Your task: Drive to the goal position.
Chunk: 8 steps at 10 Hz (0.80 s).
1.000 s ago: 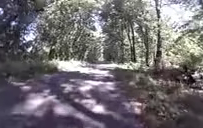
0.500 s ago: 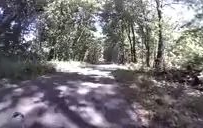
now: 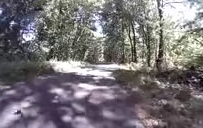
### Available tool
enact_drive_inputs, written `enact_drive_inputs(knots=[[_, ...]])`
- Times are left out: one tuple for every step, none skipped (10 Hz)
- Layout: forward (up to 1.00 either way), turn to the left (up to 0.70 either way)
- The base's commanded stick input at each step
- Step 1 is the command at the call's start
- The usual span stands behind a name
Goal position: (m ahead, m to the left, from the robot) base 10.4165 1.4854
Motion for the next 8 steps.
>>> enact_drive_inputs(knots=[[0.45, 0.0], [0.45, 0.0], [0.45, 0.0], [0.45, 0.0], [0.45, 0.0], [0.45, 0.0], [0.45, -0.27], [0.45, -0.25]])
